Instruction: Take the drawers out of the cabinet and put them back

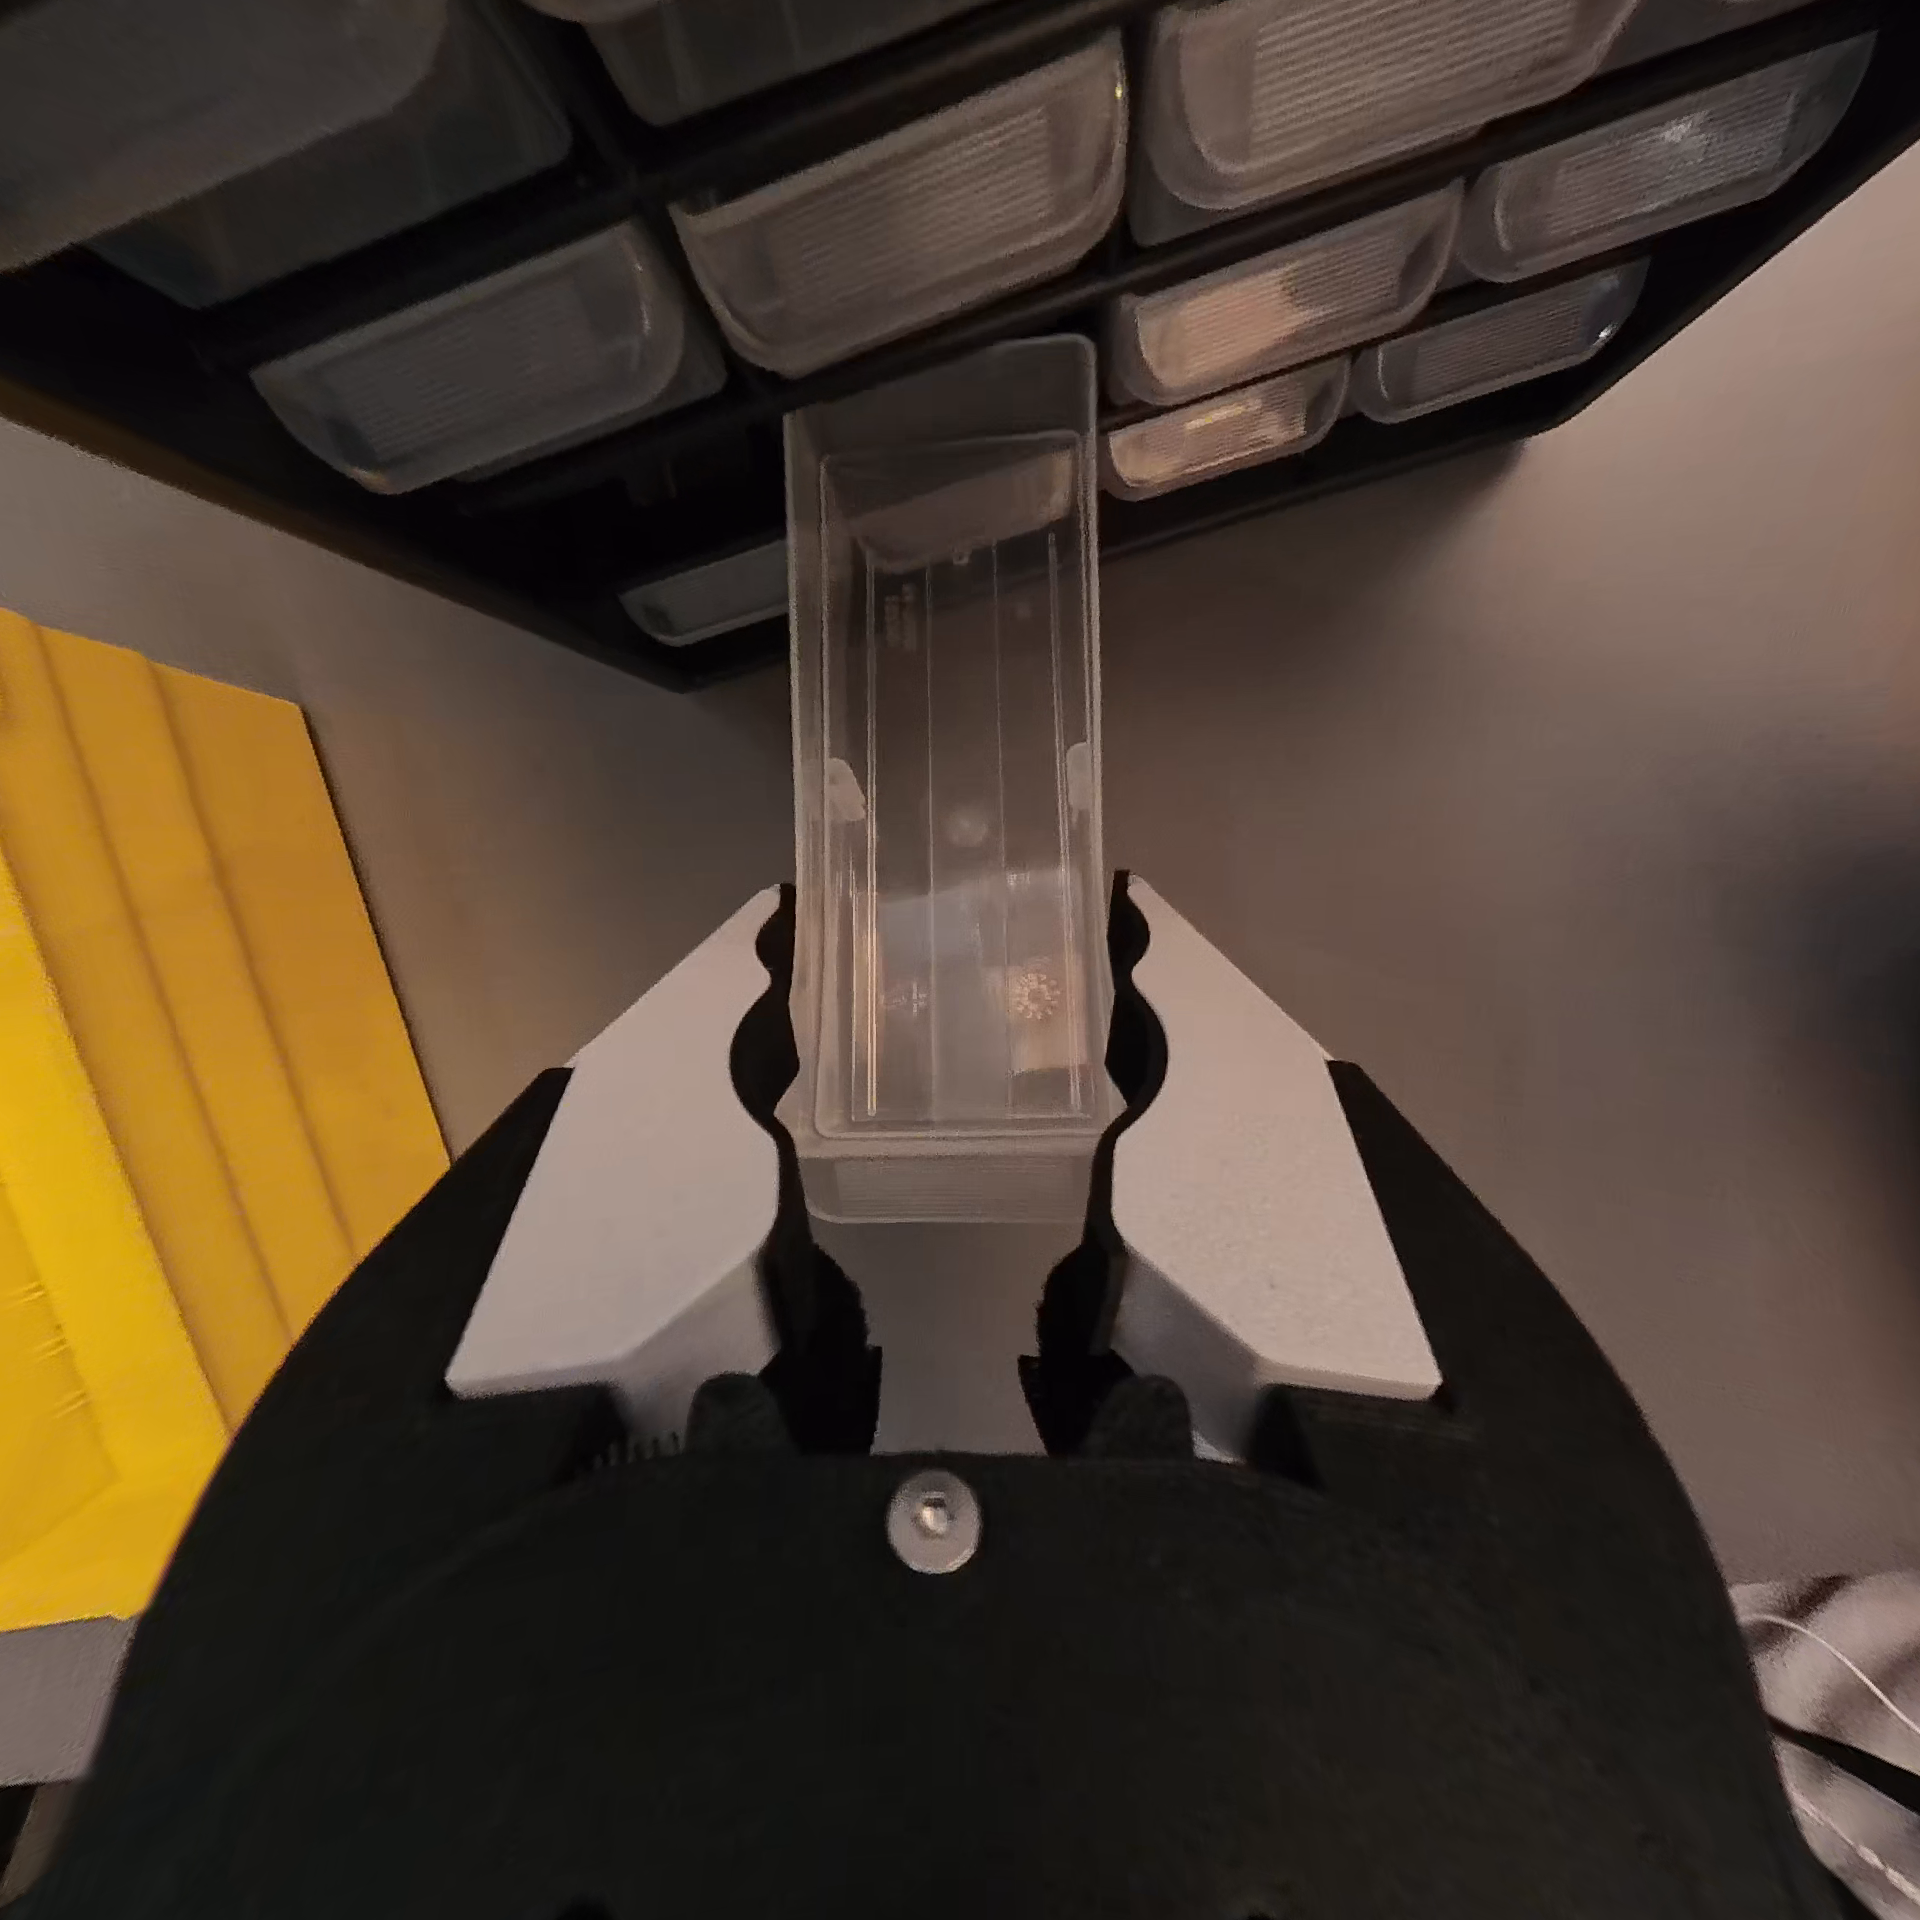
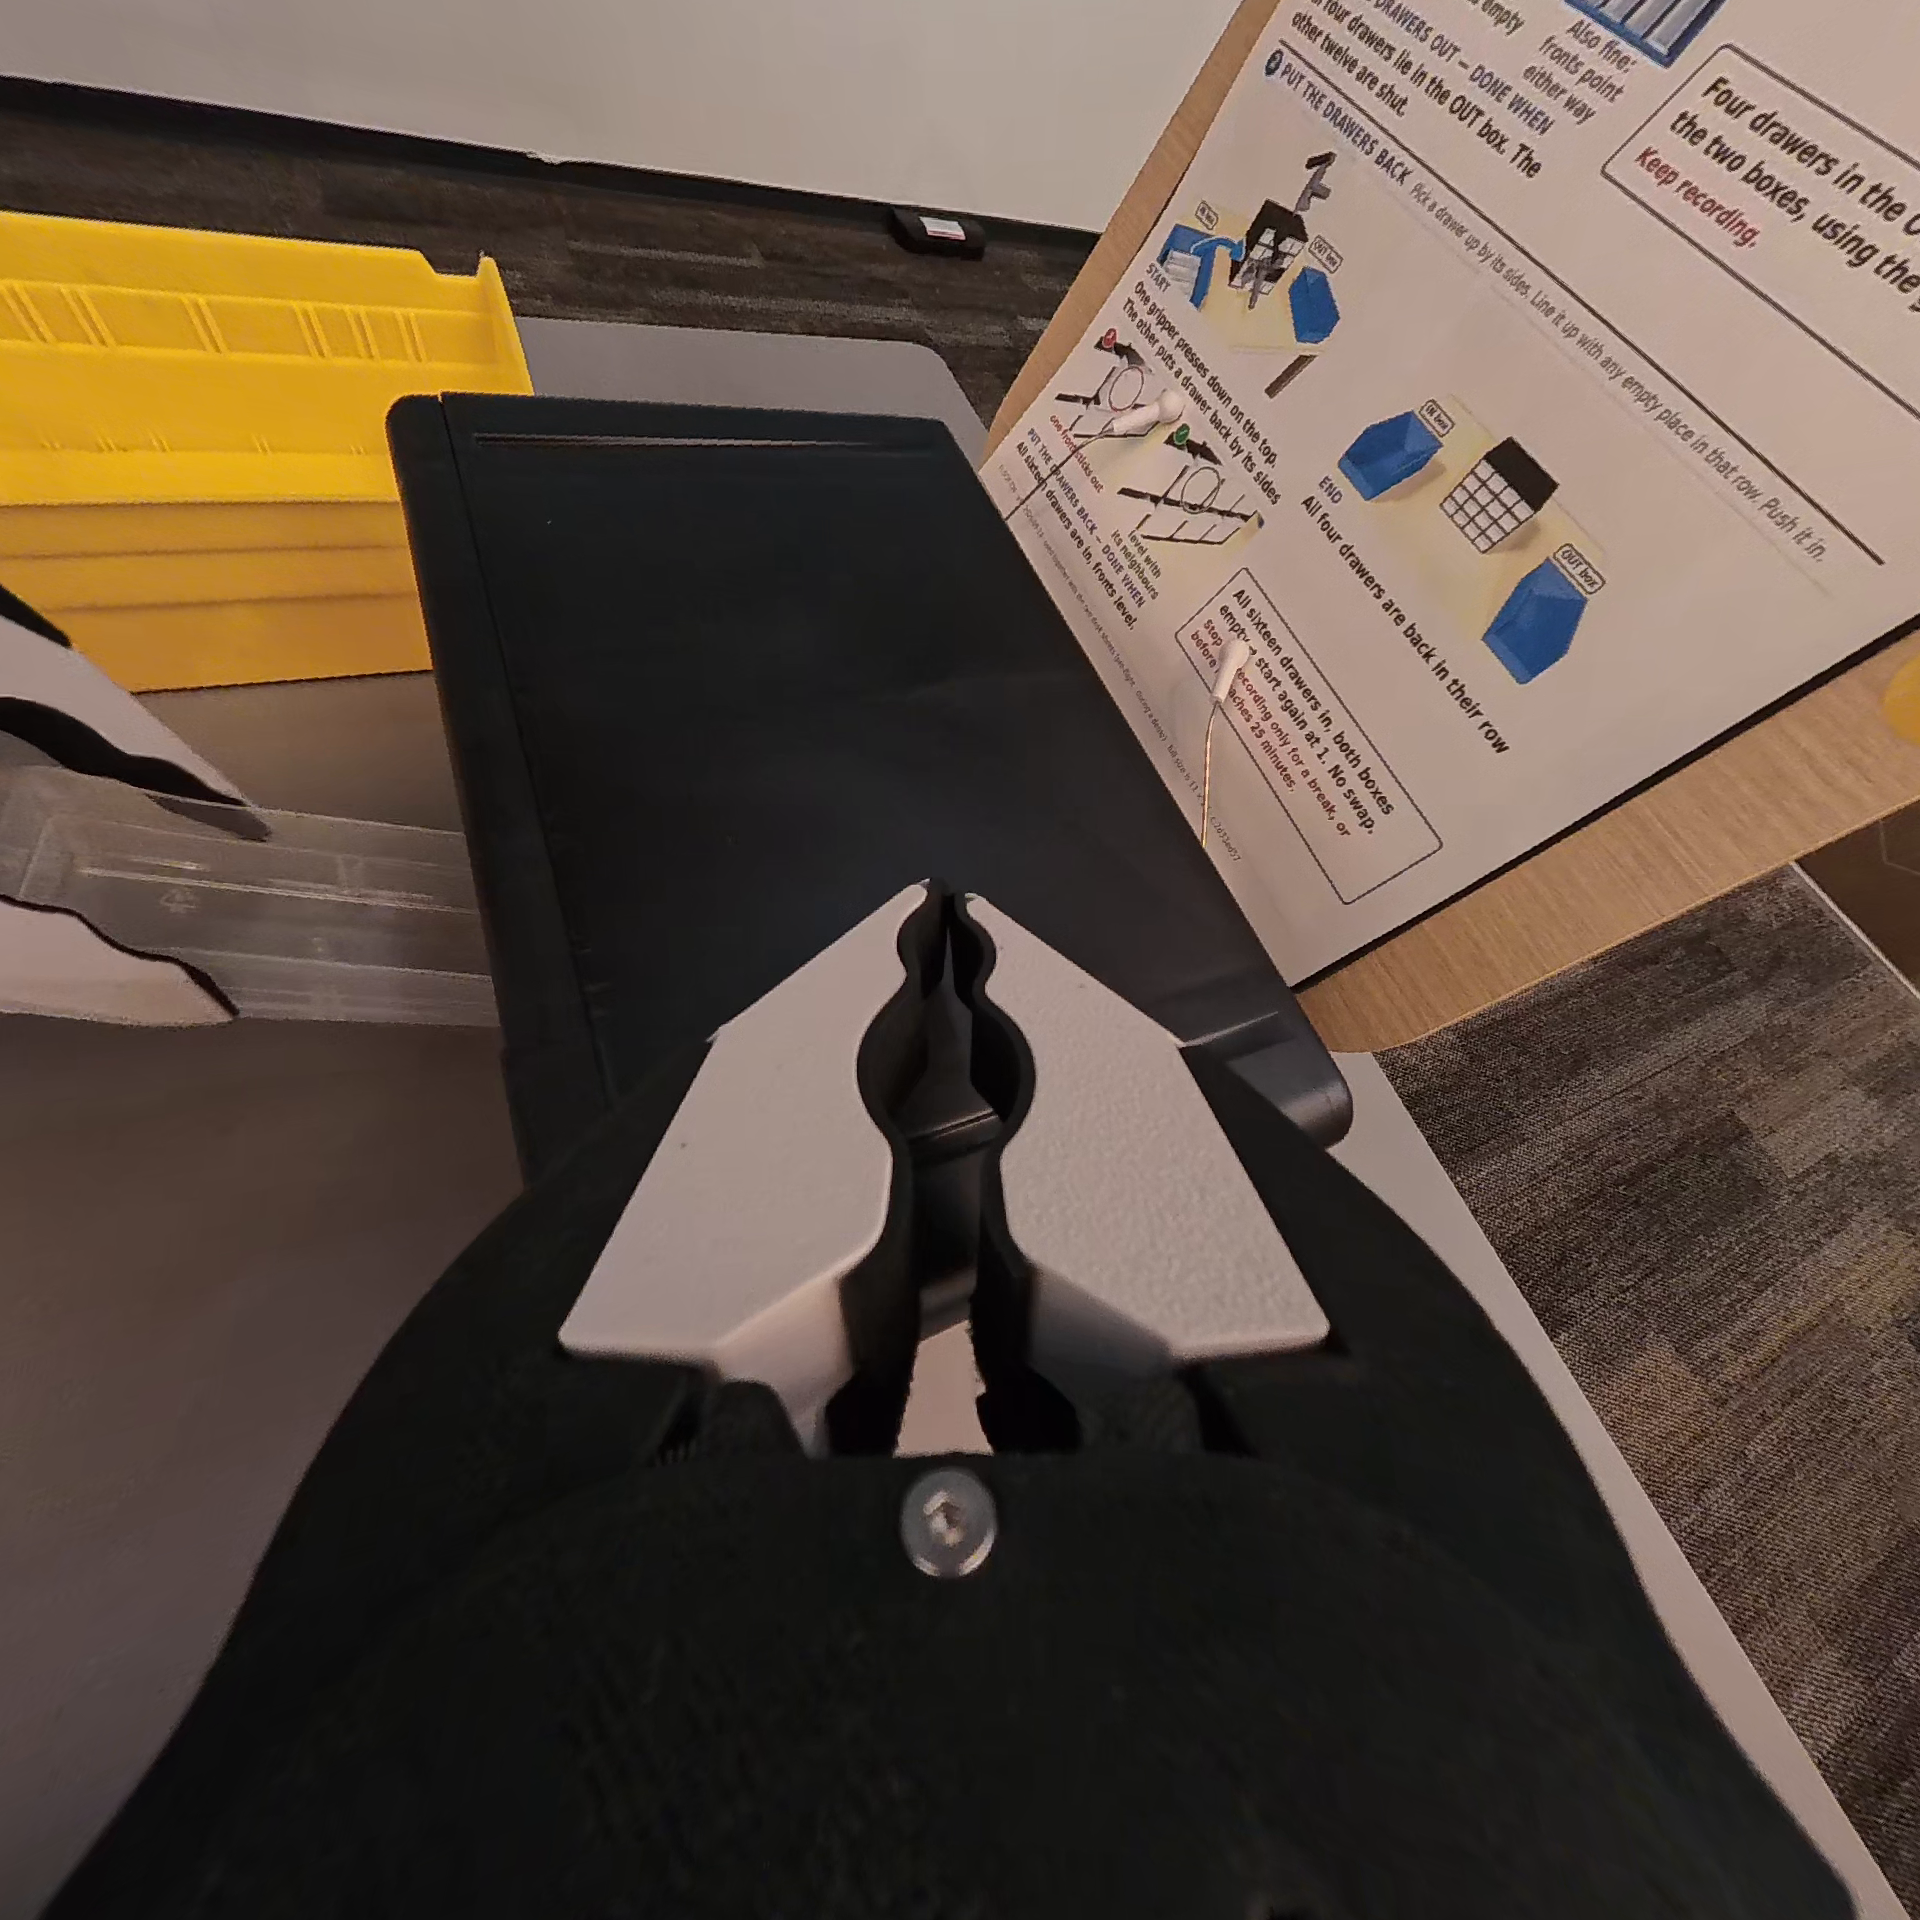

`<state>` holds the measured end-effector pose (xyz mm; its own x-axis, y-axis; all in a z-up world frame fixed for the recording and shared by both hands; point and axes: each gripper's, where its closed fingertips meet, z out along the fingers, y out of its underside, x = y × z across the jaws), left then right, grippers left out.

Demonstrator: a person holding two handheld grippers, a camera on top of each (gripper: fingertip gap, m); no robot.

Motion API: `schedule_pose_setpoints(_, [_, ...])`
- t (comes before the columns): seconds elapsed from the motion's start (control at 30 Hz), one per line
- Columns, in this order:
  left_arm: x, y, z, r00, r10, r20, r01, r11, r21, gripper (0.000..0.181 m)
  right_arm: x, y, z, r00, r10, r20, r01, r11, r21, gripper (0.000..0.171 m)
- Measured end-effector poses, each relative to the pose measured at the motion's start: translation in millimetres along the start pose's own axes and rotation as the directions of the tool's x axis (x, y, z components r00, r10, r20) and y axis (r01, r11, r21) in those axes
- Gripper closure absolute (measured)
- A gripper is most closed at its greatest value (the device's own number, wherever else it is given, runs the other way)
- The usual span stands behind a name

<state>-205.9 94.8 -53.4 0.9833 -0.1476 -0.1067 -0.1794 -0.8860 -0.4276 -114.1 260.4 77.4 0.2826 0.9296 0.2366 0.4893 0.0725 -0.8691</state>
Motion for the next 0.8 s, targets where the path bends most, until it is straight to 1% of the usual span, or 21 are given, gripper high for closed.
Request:
schedule_pose_setpoints(0.17, [1,-1,8,1.0,-0.019,-0.005,0.019,1.0,0.018,0.123,0,0,0,1.0,-0.001,-0.003,0.001,1.0,0.0,0.171])
schedule_pose_setpoints(0.3, [1,-8,13,0.998,-0.051,-0.02,0.052,0.997,0.059,0.122,0,0,0,1.0,-0.001,-0.002,0.001,1.0,0.001,0.171])
schedule_pose_setpoints(0.4, [2,-6,24,0.999,-0.053,-0.001,0.053,0.998,0.038,0.122,0,0,0,1.0,0.002,0.002,-0.002,1.0,0.002,0.171])
schedule_pose_setpoints(0.5, [4,-11,33,0.999,-0.044,0.031,0.042,0.998,0.054,0.122,0,0,0,1.0,0.003,0.003,-0.003,1.0,0.002,0.171])
schedule_pose_setpoints(0.6, [5,-22,40,0.998,-0.036,0.053,0.03,0.993,0.112,0.121,0,0,0,1.0,0.003,0.004,-0.003,1.0,0.002,0.171])
schedule_pose_setpoints(0.7, [6,-33,45,0.998,-0.056,0.043,0.048,0.984,0.173,0.119,-1,0,0,1.0,0.006,0.007,-0.006,1.0,0.004,0.171])
schedule_pose_setpoints(0.8, [12,-38,45,0.999,-0.021,0.03,0.014,0.976,0.216,0.115,-1,0,0,1.0,0.007,0.01,-0.007,1.0,0.005,0.171])
